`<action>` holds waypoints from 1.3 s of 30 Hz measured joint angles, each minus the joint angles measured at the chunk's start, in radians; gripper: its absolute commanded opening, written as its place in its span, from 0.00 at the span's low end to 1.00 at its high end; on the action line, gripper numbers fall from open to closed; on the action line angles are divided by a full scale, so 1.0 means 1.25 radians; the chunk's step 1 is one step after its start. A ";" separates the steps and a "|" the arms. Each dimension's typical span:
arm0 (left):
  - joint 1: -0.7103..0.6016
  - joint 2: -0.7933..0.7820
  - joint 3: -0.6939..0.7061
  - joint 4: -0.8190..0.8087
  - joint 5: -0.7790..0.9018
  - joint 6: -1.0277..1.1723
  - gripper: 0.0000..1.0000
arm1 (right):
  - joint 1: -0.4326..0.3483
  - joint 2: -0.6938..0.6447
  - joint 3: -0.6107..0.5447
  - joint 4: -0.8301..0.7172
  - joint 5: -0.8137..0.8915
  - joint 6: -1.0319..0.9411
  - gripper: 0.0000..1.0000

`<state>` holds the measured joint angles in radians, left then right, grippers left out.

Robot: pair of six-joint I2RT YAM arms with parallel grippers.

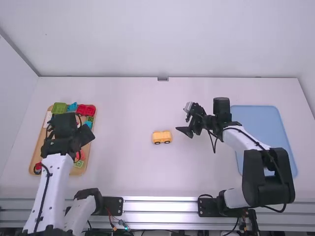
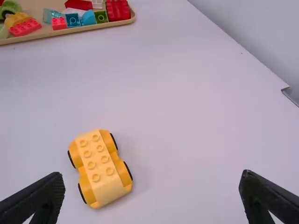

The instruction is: Assemble lego blocks to make yellow taxi

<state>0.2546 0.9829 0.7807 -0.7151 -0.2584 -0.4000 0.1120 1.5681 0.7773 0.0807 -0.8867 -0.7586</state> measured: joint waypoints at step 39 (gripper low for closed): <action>0.353 0.468 0.000 0.152 0.177 0.239 0.43 | 0.000 0.000 0.000 0.061 0.003 0.092 0.98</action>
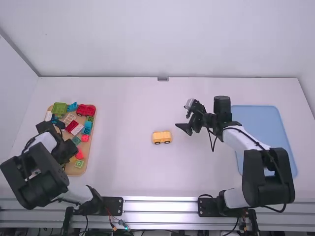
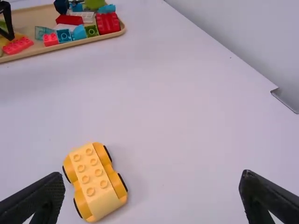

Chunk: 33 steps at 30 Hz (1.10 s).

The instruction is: Assemble lego blocks to make yellow taxi

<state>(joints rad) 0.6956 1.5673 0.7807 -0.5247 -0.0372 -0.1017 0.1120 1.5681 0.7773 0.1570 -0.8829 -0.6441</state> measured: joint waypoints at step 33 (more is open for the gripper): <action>0.000 0.000 -0.054 0.100 -0.016 0.016 0.40 | 0.000 0.000 0.000 0.022 0.012 0.052 0.98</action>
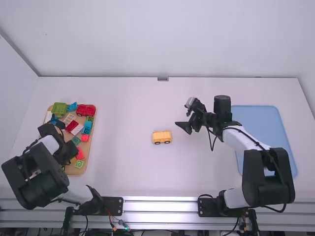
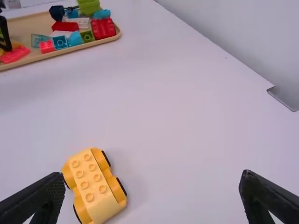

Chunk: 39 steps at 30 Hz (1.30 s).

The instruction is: Assemble lego blocks to make yellow taxi

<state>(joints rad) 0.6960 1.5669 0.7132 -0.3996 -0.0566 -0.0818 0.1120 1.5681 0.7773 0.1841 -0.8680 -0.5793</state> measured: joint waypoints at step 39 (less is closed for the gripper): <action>-0.210 -0.248 0.123 -0.097 0.193 0.076 0.02 | 0.000 -0.003 0.028 -0.036 -0.020 0.081 0.98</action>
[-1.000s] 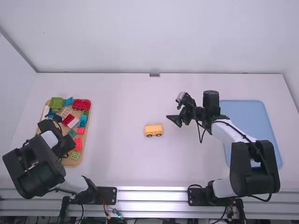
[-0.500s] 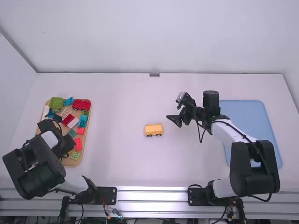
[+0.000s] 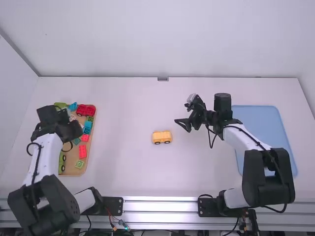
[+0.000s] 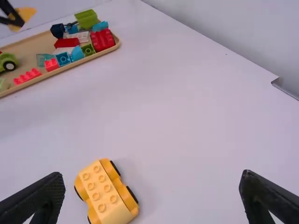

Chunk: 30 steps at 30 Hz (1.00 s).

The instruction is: Assemble lego blocks to make yellow taxi

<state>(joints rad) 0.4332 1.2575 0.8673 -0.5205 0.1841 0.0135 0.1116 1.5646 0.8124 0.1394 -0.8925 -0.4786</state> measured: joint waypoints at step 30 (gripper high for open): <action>-0.607 0.435 0.167 -0.017 -0.087 0.770 0.02 | -0.089 -0.317 -0.032 -0.320 0.027 -0.166 0.98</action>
<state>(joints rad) -0.3256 1.8008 1.0763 -0.5423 0.0753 0.9764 -0.0002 1.1679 0.7727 -0.2604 -0.8585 -0.6861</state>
